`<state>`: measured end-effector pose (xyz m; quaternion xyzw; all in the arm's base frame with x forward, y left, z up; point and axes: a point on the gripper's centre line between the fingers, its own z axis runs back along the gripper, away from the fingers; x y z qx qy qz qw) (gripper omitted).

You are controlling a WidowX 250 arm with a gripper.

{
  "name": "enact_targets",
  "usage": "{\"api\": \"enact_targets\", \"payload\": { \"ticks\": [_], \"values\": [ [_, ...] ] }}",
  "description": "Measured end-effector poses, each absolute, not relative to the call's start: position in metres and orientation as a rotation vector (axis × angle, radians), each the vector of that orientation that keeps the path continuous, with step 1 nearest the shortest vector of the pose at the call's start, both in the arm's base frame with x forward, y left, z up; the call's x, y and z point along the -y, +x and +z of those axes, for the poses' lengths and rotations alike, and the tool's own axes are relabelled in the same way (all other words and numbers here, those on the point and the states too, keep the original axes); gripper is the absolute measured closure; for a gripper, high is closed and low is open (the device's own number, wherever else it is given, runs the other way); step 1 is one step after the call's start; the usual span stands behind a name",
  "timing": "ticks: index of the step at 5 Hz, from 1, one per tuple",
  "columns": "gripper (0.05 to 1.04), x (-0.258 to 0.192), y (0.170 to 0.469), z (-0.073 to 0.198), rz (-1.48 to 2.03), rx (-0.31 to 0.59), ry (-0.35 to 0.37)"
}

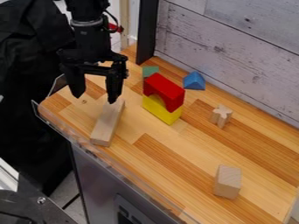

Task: Put the rectangle on top of red arch

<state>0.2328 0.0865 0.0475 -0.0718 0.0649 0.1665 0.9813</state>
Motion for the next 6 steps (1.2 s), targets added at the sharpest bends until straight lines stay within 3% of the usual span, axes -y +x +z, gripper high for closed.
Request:
{"api": "enact_targets", "payload": {
  "ticks": [6],
  "values": [
    [0.083, -0.072, 0.241, 0.012, 0.302, -0.253, -0.159]
  ]
}}
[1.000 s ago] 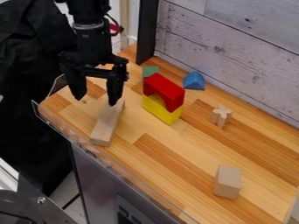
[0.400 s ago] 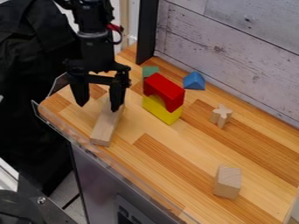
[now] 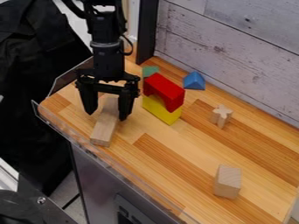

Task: Put the rectangle on top of red arch

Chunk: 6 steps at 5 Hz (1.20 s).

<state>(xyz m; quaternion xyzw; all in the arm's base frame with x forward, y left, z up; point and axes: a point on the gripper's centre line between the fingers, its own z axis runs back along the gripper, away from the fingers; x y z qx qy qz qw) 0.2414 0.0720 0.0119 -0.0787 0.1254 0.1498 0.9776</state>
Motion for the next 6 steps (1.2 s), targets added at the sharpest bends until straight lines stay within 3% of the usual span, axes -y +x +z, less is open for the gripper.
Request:
{"api": "enact_targets", "payload": {
  "ticks": [2, 3, 4, 5, 6],
  "values": [
    [0.133, -0.071, 0.240, -0.001, 0.328, -0.271, -0.166],
    [0.426, -0.074, 0.240, -0.006, 0.362, -0.269, -0.162],
    [0.540, -0.074, 0.241, -0.006, 0.365, -0.262, -0.165],
    [0.540, -0.074, 0.238, -0.005, 0.386, -0.269, -0.157],
    [0.540, -0.078, 0.245, 0.025, 0.462, -0.189, -0.105]
  ]
}}
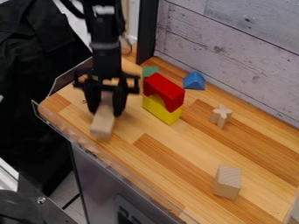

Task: Put the rectangle on top of red arch

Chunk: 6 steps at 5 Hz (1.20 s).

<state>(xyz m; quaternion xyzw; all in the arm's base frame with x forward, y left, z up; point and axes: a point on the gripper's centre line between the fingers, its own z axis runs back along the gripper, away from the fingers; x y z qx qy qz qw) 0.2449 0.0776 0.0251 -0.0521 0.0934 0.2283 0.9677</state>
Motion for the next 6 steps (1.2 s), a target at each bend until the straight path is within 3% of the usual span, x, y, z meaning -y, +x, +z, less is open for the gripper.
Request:
{"api": "enact_targets", "payload": {
  "ticks": [1, 2, 4, 5, 6],
  "values": [
    [0.540, -0.069, 0.258, 0.072, 0.587, 0.008, -0.028],
    [0.540, -0.047, 0.266, 0.120, 0.631, 0.055, 0.009],
    [0.540, 0.009, 0.312, 0.198, 0.568, 0.243, -0.238],
    [0.540, 0.018, 0.325, 0.185, 0.626, 0.194, -0.289],
    [0.540, 0.014, 0.330, 0.160, 0.769, 0.114, -0.259]
  ]
}}
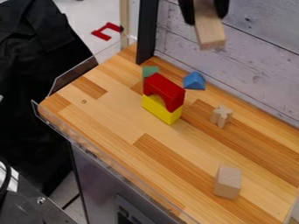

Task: Put the rectangle on top of red arch

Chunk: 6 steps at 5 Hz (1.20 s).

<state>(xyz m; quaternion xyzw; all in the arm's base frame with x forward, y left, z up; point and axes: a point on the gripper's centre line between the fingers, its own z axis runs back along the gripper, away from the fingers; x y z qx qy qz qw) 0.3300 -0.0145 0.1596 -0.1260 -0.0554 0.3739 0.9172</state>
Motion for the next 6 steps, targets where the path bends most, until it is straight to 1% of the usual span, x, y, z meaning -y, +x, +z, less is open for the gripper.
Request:
{"api": "enact_targets", "payload": {
  "ticks": [1, 2, 3, 4, 5, 6],
  "values": [
    [0.540, 0.004, 0.325, 0.127, 0.964, -0.006, -0.176],
    [0.540, 0.001, 0.315, 0.109, 1.038, -0.079, -0.184],
    [0.540, -0.009, 0.311, 0.100, 1.127, -0.096, -0.217],
    [0.540, -0.008, 0.308, 0.092, 1.160, -0.120, -0.290],
    [0.540, -0.011, 0.310, 0.088, 1.186, -0.111, -0.343],
    [0.540, -0.013, 0.313, 0.085, 1.199, -0.117, -0.365]
  ]
}}
